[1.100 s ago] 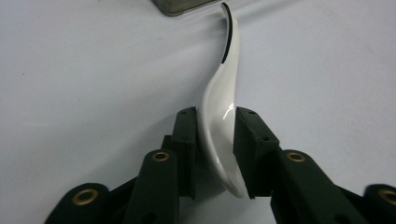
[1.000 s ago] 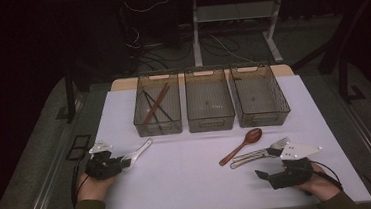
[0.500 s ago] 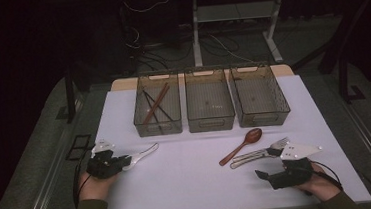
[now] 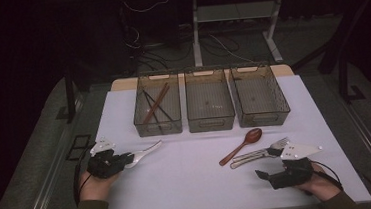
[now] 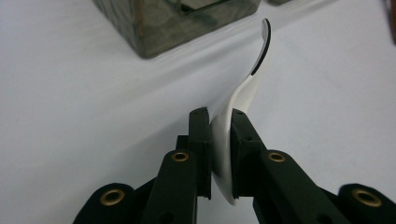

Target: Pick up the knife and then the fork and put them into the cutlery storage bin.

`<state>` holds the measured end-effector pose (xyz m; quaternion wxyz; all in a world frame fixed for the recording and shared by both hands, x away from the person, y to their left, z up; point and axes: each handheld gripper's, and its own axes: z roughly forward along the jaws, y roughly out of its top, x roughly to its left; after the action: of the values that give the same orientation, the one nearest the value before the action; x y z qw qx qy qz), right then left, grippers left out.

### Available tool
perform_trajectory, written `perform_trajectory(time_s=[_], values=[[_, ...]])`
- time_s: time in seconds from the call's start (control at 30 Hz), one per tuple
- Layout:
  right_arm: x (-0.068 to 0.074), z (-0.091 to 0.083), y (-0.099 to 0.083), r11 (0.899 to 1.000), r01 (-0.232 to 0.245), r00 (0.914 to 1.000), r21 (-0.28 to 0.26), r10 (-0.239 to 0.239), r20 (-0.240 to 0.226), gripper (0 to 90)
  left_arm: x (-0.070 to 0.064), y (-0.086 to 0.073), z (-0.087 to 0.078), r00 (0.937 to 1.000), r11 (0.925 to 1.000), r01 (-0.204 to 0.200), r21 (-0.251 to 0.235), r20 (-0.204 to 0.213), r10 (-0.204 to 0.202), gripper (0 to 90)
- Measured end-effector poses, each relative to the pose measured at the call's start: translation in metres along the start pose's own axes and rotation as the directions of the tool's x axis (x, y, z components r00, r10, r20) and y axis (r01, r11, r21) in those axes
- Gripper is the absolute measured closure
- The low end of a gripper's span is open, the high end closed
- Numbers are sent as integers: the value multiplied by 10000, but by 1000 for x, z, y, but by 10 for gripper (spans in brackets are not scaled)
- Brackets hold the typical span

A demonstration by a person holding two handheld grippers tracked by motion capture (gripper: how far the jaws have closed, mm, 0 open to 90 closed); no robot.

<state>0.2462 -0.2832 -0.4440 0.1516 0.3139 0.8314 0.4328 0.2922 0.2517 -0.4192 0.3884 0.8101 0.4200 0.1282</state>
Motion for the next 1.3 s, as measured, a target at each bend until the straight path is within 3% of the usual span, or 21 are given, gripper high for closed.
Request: perform_trajectory(time_s=[0.5, 0.8, 1.03, 1.3], values=[[1, 1, 1, 10000, -20, 10000, 50, 20, 3, 143, -20, 17, 5, 9938, 9965, -615, -569, 893, 665, 808], [3, 6, 2, 9999, -92, 9999, 136, 94, -134, 143, -32, 31, 11, 9832, 9919, -982, -802, 1465, 1092, 807], [0, 6, 2, 9983, -575, 9983, -123, 575, -24, 143, -44, 43, 18, 9742, 9889, -1207, -865, 1811, 1348, 807], [-5, 4, 0, 9974, -686, 9976, -200, 684, -95, 143, -52, 57, 27, 9653, 9857, -1429, -895, 2076, 1588, 807]])
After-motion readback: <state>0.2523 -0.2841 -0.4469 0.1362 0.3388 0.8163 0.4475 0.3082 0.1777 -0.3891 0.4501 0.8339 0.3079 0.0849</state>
